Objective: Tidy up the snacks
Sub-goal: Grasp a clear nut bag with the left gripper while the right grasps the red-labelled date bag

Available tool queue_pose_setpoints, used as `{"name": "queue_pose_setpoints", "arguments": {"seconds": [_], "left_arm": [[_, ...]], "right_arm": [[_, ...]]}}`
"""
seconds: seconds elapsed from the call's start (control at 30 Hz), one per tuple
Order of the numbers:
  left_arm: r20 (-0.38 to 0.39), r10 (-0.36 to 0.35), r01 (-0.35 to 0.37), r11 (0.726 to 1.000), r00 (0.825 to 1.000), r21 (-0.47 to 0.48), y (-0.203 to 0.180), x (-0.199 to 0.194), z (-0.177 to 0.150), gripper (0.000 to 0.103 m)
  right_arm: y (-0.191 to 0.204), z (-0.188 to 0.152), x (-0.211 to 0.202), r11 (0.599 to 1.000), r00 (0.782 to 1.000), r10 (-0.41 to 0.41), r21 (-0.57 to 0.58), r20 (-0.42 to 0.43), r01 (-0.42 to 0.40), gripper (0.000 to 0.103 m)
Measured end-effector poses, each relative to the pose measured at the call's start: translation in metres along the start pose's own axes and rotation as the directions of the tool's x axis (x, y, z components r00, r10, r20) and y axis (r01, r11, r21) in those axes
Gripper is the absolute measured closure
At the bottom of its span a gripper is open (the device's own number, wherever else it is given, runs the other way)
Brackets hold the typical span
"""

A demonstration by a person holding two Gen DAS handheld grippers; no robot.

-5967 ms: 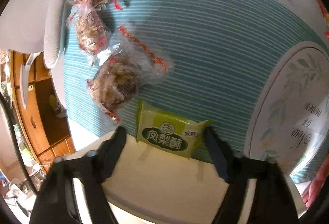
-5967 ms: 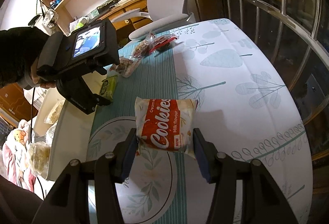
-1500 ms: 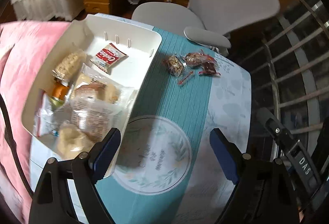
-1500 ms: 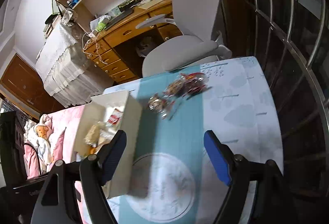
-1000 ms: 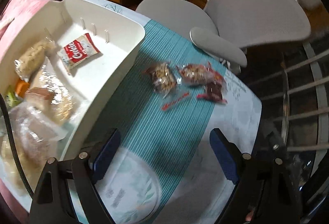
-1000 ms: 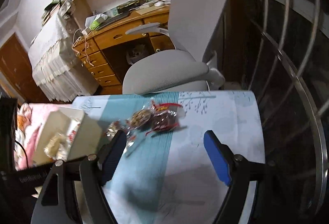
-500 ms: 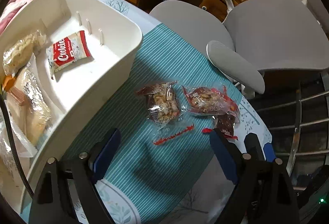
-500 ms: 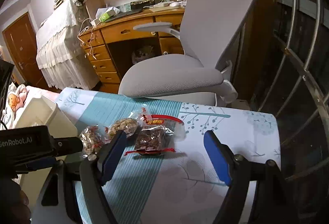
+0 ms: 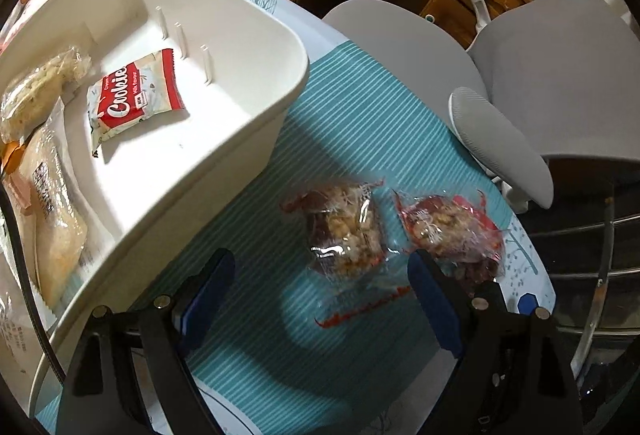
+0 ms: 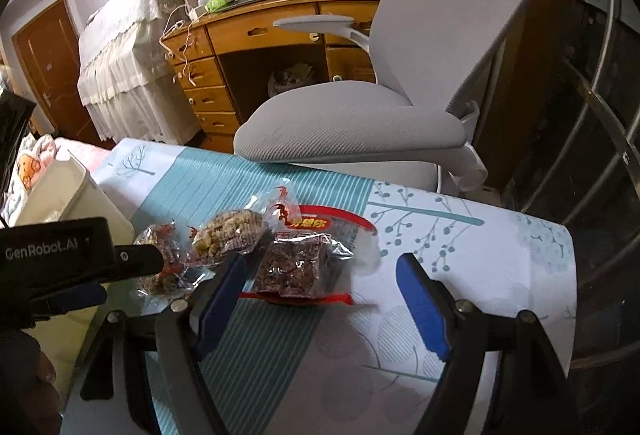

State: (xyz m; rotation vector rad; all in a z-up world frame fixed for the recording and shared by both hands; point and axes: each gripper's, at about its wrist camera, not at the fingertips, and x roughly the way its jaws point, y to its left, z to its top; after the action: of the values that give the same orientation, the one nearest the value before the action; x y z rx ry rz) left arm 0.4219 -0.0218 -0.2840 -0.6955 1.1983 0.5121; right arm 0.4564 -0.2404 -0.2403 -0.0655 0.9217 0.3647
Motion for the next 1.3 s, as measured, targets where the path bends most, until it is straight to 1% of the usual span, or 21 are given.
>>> {"name": "queue_pose_setpoints", "arguments": {"seconds": [0.13,0.2,0.27,0.33,0.5,0.6,0.67,0.7,0.77,0.8,0.87,0.9,1.0,1.03,1.17,1.3], "left_arm": [[-0.004,0.016,-0.016,1.000,1.000,0.002,-0.002,0.006,0.002,0.017],[0.005,0.018,-0.018,1.000,1.000,0.000,-0.002,0.006,0.002,0.020],[0.013,0.023,-0.023,1.000,1.000,0.000,-0.003,0.007,0.004,0.023],[0.013,0.033,-0.033,0.999,0.999,0.009,-0.008,0.012,0.006,0.023],[0.021,0.050,-0.051,0.999,0.999,0.019,-0.015,0.021,0.012,0.026],[0.026,0.050,-0.051,0.998,0.998,0.023,-0.016,0.025,0.016,0.031],[0.030,0.053,-0.054,0.998,0.998,0.025,-0.016,0.026,0.016,0.041],[0.035,0.059,-0.060,0.998,0.998,0.027,-0.018,0.027,0.017,0.042],[0.045,0.060,-0.062,0.998,0.997,0.033,-0.019,0.028,0.020,0.048],[0.048,0.057,-0.059,0.998,0.997,0.033,-0.018,0.029,0.020,0.049],[0.052,0.048,-0.049,0.998,0.998,0.034,-0.016,0.028,0.021,0.057],[0.052,0.046,-0.048,0.998,0.998,0.035,-0.016,0.028,0.022,0.057],[0.049,0.041,-0.043,0.998,0.998,0.041,-0.015,0.028,0.024,0.059],[0.046,0.040,-0.041,0.998,0.998,0.043,-0.014,0.028,0.024,0.061],[0.026,0.030,-0.031,0.998,0.999,0.059,-0.011,0.027,0.023,0.062],[-0.006,0.016,-0.016,0.997,1.000,0.078,-0.003,0.023,0.017,0.062]], "right_arm": [[0.004,-0.001,0.006,1.000,1.000,-0.005,-0.023,-0.005,0.005,0.026],[0.006,0.000,0.009,0.999,1.000,-0.011,-0.039,-0.009,0.010,0.028],[0.009,0.000,0.012,0.998,1.000,-0.028,-0.063,-0.009,0.028,0.033],[0.010,0.000,0.015,0.997,0.999,-0.034,-0.073,-0.013,0.032,0.036],[0.010,0.001,0.018,0.997,0.999,-0.030,-0.070,-0.013,0.029,0.040],[0.012,0.002,0.018,0.997,0.999,-0.027,-0.075,-0.017,0.026,0.041],[0.015,0.002,0.018,0.996,0.999,-0.028,-0.087,-0.025,0.026,0.041],[0.016,0.001,0.018,0.995,0.999,-0.030,-0.094,-0.025,0.027,0.041],[0.018,0.000,0.019,0.994,0.999,-0.035,-0.106,-0.033,0.031,0.041],[0.019,-0.001,0.020,0.993,0.998,-0.039,-0.114,-0.039,0.034,0.043],[0.023,-0.001,0.021,0.991,0.998,-0.036,-0.128,-0.050,0.029,0.050],[0.024,-0.001,0.022,0.991,0.998,-0.037,-0.131,-0.053,0.030,0.051],[0.029,-0.002,0.022,0.989,0.997,-0.045,-0.146,-0.056,0.036,0.059],[0.030,-0.002,0.022,0.989,0.997,-0.042,-0.146,-0.059,0.033,0.062],[0.031,-0.005,0.020,0.990,0.996,-0.053,-0.137,-0.068,0.043,0.062],[0.031,-0.007,0.016,0.993,0.994,-0.051,-0.114,-0.097,0.039,0.062]]}}
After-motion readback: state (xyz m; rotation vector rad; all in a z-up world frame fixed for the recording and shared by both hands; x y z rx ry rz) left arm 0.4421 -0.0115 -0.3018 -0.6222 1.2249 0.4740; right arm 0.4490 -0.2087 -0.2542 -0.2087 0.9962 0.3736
